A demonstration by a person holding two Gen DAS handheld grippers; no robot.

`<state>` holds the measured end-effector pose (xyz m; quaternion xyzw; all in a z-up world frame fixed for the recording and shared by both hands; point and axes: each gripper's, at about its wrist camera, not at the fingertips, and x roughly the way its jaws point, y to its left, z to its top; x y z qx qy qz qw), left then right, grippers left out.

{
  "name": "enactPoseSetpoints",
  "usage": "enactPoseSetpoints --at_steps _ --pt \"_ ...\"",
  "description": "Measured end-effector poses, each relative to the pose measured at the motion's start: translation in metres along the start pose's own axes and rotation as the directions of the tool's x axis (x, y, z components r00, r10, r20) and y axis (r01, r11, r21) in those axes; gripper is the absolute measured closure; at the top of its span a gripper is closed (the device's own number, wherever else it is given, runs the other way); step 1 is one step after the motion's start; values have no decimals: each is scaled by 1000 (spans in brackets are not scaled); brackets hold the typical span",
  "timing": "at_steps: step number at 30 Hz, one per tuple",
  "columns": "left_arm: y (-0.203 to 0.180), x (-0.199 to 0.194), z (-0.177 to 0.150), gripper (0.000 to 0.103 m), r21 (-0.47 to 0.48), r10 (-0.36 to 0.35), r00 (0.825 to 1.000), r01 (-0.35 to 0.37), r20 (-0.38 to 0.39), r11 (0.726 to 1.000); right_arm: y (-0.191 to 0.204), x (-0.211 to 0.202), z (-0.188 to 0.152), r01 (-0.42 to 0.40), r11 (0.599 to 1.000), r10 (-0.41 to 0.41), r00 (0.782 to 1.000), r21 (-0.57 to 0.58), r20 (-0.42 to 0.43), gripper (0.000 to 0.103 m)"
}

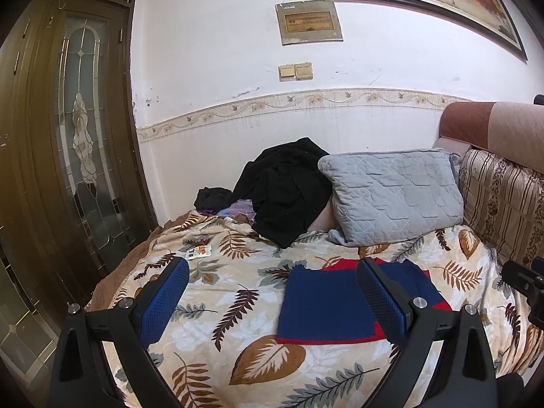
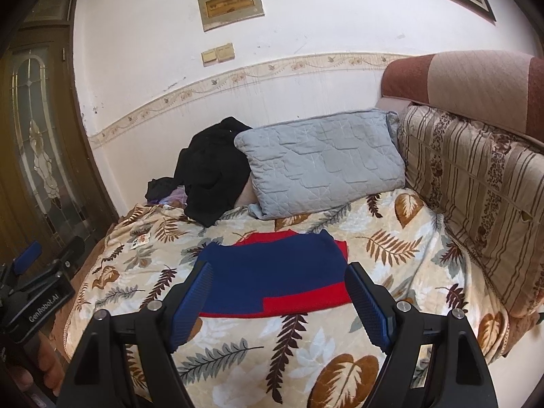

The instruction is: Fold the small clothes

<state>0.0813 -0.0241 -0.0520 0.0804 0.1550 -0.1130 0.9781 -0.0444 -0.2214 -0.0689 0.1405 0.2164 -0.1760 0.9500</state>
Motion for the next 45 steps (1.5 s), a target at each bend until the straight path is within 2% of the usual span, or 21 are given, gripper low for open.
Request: enactPoseSetpoints --at_steps 25,45 --pt "27 -23 4 5 -30 19 999 -18 43 999 37 -17 8 -34 999 36 999 -37 37 20" --pt "28 -31 2 5 -10 26 999 -26 40 1000 29 -20 0 -34 999 35 998 -20 58 20"
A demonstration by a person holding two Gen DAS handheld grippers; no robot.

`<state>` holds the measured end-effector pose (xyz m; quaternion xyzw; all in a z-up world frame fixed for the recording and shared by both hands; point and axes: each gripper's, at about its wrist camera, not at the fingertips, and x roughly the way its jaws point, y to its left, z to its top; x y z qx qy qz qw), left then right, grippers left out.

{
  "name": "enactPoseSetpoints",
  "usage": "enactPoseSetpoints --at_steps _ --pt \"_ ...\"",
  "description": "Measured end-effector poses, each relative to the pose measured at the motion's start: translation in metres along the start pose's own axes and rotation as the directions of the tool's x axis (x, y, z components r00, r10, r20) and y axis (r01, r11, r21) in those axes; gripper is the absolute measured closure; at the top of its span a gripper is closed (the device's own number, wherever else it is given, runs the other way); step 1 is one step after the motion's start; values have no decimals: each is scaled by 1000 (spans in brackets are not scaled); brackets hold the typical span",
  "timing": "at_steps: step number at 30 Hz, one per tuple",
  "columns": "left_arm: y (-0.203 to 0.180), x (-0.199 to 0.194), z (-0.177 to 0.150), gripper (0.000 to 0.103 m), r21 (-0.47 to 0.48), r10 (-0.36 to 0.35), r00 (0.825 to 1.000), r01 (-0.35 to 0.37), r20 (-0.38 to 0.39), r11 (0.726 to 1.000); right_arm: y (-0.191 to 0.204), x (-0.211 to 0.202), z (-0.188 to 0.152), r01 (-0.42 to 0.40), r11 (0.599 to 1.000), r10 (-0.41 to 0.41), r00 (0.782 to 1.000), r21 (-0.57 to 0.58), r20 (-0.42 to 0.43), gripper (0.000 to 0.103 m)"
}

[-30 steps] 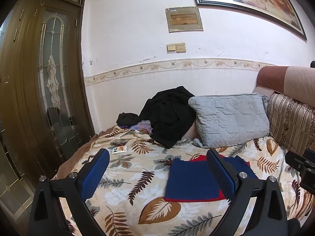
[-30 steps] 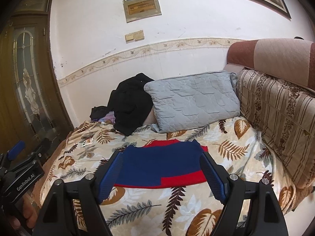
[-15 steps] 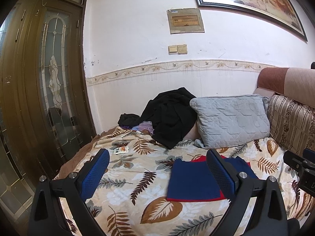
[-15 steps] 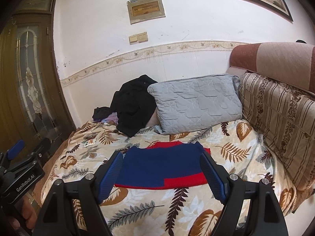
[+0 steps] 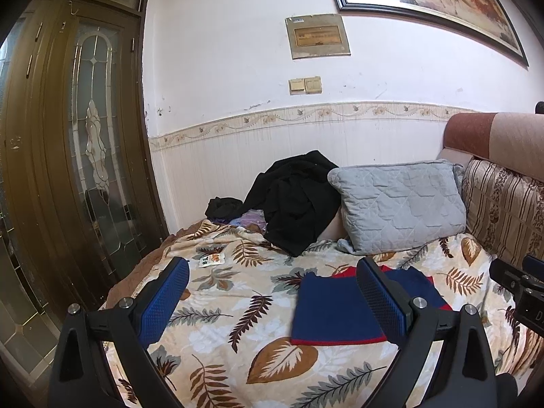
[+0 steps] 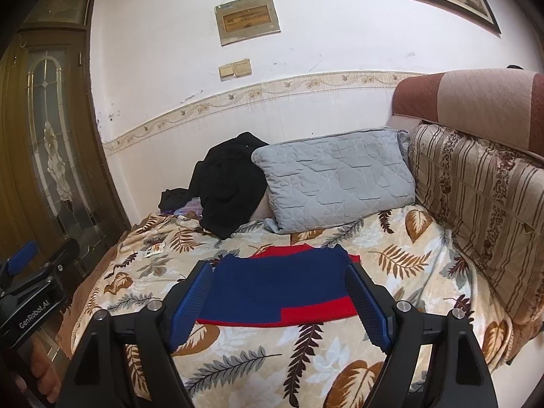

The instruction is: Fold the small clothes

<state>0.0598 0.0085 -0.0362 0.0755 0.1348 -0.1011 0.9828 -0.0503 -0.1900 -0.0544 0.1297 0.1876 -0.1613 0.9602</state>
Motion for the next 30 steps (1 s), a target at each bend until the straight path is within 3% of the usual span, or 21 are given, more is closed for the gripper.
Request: enactPoseSetpoints --at_steps 17,30 --pt "-10 91 -31 5 16 18 989 -16 -149 1000 -2 67 -10 -10 1000 9 997 -4 -78 20" --pt "-19 203 -76 5 25 68 945 -63 -321 998 -11 180 -39 -17 1000 16 972 0 -233 20"
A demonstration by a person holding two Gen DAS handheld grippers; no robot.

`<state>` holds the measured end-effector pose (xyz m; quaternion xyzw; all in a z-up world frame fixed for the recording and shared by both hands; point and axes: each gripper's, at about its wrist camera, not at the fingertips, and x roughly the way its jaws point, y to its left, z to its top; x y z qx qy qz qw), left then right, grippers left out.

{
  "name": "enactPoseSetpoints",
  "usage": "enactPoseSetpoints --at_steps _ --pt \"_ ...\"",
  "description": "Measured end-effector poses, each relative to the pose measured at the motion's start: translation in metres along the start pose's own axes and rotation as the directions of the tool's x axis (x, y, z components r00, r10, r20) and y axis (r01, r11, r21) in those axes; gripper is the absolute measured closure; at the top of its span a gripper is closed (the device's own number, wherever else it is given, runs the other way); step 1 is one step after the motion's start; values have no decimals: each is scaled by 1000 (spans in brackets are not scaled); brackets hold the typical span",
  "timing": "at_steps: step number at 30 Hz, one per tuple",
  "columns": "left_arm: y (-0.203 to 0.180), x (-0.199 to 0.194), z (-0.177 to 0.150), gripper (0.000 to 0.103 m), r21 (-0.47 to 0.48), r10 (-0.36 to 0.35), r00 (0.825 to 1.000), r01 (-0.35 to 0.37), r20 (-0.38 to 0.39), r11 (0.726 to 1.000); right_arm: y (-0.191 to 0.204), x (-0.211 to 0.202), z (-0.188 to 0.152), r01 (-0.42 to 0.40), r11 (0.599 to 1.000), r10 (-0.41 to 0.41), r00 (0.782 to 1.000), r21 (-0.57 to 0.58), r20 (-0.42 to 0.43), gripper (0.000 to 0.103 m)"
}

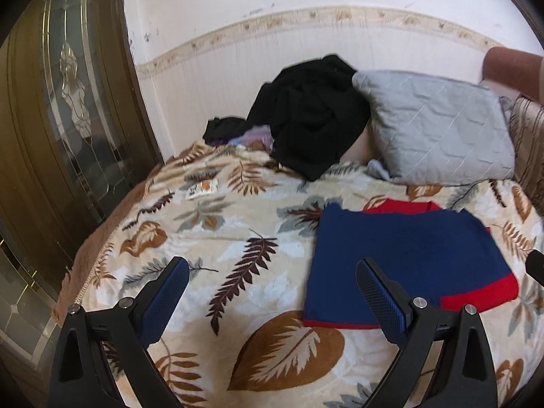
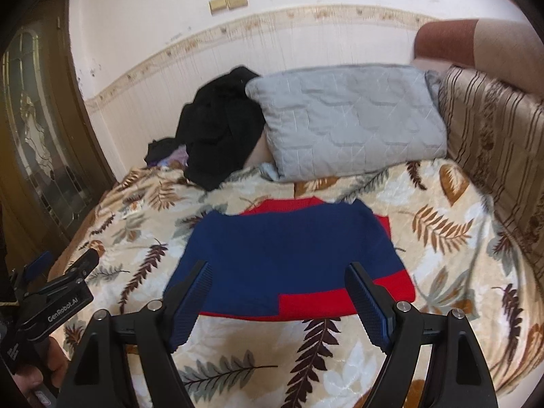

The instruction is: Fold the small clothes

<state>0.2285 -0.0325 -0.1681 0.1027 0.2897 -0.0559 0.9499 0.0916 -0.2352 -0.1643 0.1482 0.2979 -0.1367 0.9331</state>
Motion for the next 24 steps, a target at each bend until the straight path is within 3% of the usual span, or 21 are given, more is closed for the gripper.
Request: enactPoseSetpoints --at_steps 11,24 --pt "-17 42 -4 5 11 6 998 -5 -66 1000 -23 45 6 11 999 -10 999 33 -39 20" --pt "-4 6 -12 5 -18 -11 999 10 -36 1000 -13 1 2 17 1000 -17 1000 4 -4 20"
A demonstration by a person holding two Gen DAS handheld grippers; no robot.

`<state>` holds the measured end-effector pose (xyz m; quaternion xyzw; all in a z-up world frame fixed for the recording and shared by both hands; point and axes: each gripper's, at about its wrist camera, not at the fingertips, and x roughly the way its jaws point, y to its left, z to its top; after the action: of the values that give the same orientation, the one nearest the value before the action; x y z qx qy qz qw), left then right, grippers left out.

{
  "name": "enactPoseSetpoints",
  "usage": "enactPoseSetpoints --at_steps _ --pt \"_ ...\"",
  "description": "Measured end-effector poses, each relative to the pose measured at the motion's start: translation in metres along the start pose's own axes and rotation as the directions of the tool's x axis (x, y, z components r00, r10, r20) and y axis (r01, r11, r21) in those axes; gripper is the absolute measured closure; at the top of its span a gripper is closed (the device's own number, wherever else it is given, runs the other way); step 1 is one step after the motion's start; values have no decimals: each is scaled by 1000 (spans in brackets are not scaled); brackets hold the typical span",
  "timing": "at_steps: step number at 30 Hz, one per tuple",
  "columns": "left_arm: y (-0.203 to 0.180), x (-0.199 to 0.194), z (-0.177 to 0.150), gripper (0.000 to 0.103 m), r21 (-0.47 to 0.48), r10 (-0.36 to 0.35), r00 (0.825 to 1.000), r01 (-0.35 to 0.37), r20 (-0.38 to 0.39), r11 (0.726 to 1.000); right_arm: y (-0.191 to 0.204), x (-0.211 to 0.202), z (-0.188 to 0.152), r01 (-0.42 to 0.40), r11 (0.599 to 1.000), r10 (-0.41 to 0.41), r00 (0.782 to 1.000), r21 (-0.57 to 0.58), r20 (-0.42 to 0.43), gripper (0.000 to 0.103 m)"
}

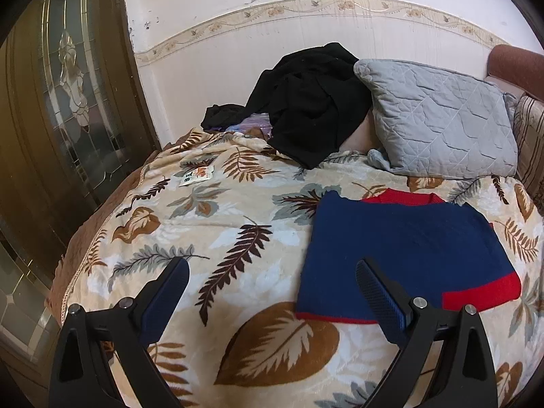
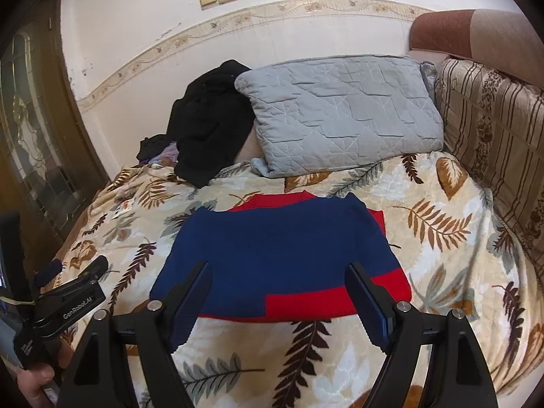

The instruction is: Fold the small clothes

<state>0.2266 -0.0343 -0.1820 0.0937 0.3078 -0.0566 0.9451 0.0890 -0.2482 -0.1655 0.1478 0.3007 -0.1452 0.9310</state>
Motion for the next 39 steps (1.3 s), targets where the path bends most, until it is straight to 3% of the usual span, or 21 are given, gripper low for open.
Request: enactPoseSetpoints --at_steps 4,8,13,16,18,20,22,24,27,30,32,34,37,39 --pt "2 12 -11 5 -10 -20 999 20 -25 1000 0 -4 -6 -12 1000 12 1000 -8 -5 20" --pt "9 47 -27 5 -70 -145 985 138 -98 988 -13 19 -14 -51 999 52 998 10 -29 20" --pt "23 107 -49 5 -260 -306 921 243 -242 935 -45 77 -23 -101 993 107 988 63 -110 20" --pt "22 127 -53 5 -361 -378 893 277 -246 890 -68 111 -23 -149 978 170 976 146 -139 20" --pt "13 136 -55 5 -410 -449 859 328 -246 851 -80 131 -24 -218 956 247 958 194 -142 24" --pt "2 141 -59 11 -432 -501 828 367 -252 824 -85 148 -26 -254 939 297 939 234 -173 54" --pt "-6 147 -62 36 -453 -520 811 370 -267 811 -87 168 -30 -307 907 374 901 287 -220 69" --pt "-13 153 -63 43 -466 -508 818 351 -269 812 -88 179 -34 -325 891 404 885 316 -230 69" --pt "-16 158 -61 44 -503 -497 833 331 -242 799 -90 198 -39 -341 868 443 860 360 -255 69" --pt "-18 162 -59 41 -525 -493 840 320 -228 789 -100 217 -46 -337 832 481 835 441 -269 74" --pt "-19 163 -56 43 -535 -486 848 315 -213 784 -108 225 -49 -332 794 513 816 509 -268 83" --pt "-19 168 -53 78 -555 -477 856 302 -200 775 -117 229 -53 -338 749 553 793 569 -257 83" --pt "-17 170 -48 83 -583 -498 850 318 -174 748 -128 234 -58 -351 672 616 753 652 -231 83" --pt "-26 157 -34 85 -512 -466 871 332 -157 792 -131 234 -59 -354 659 631 740 664 -232 83"
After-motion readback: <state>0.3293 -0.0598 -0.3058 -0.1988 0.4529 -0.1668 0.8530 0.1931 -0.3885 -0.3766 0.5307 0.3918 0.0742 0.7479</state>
